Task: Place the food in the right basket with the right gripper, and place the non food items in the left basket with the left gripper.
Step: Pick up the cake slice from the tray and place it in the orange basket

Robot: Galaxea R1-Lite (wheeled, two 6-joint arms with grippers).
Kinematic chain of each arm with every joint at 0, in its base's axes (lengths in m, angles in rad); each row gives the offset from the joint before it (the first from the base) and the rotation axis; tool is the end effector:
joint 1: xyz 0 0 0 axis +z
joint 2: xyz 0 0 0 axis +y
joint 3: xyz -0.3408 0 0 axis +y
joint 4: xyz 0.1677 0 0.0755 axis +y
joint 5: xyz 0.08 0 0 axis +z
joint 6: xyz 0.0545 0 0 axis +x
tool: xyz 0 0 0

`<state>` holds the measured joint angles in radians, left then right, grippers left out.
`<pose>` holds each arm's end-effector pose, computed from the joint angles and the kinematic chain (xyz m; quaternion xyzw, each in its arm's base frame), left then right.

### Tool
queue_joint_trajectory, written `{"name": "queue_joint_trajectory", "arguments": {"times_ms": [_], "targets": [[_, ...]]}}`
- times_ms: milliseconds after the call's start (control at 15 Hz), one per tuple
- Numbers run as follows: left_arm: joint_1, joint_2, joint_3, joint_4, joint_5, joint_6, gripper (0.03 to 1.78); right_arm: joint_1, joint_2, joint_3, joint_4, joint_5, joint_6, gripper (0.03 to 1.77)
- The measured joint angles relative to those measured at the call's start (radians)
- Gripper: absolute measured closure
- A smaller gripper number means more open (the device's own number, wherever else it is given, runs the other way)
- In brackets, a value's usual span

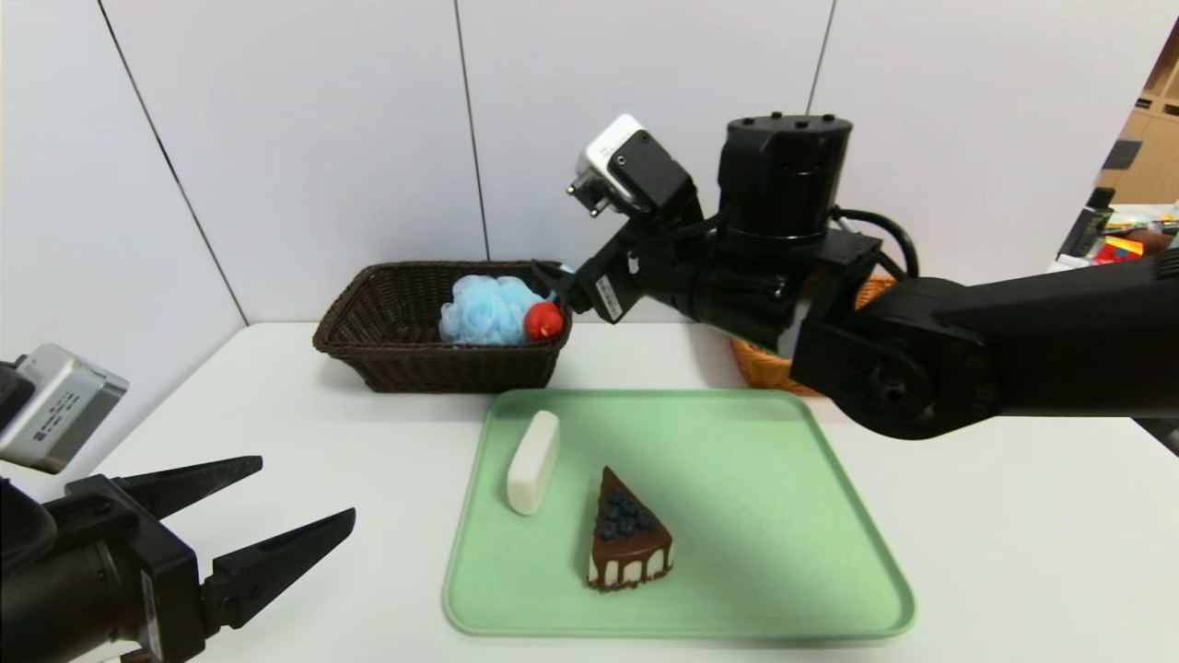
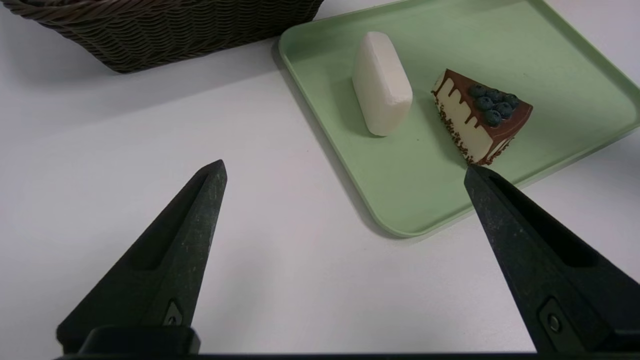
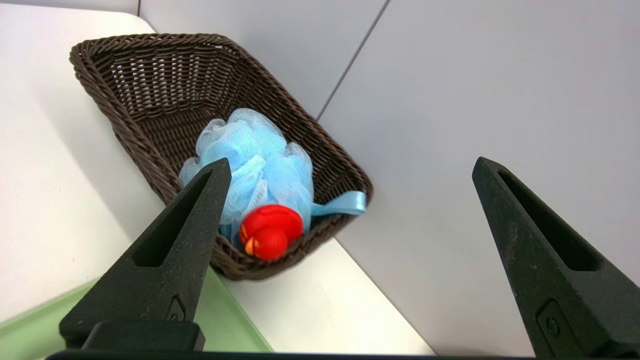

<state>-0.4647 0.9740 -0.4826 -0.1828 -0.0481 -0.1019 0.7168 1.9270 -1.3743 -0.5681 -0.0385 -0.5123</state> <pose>0.1061 -0.0561 0.2285 -0.0169 0.1629 -0.2426 0.9562 0.3298 0.2846 0.2977 -0.2362 -0.0912 0.3200 0.9130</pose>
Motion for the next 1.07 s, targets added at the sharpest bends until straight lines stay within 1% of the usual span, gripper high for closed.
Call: {"name": "queue_joint_trajectory", "arguments": {"times_ms": [200, 467, 600, 867, 1067], "targets": [[-0.001, -0.007, 0.008, 0.000, 0.001, 0.000, 0.12, 0.003, -0.111, 0.101, 0.008, -0.013, 0.001, 0.12], [-0.003, -0.017, 0.015, 0.000, 0.001, 0.001, 0.12, 0.006, -0.267, 0.244, 0.011, -0.061, 0.022, 0.11], [-0.003, -0.020, 0.016, 0.001, 0.000, 0.002, 0.12, 0.013, -0.335, 0.320, 0.011, -0.100, 0.061, 0.11], [-0.003, -0.024, 0.018, 0.002, 0.000, 0.002, 0.12, 0.045, -0.443, 0.462, 0.045, -0.166, 0.166, 0.11], [-0.003, -0.027, 0.025, 0.002, 0.000, 0.002, 0.12, 0.077, -0.480, 0.506, 0.091, -0.202, 0.277, 0.11]]}}
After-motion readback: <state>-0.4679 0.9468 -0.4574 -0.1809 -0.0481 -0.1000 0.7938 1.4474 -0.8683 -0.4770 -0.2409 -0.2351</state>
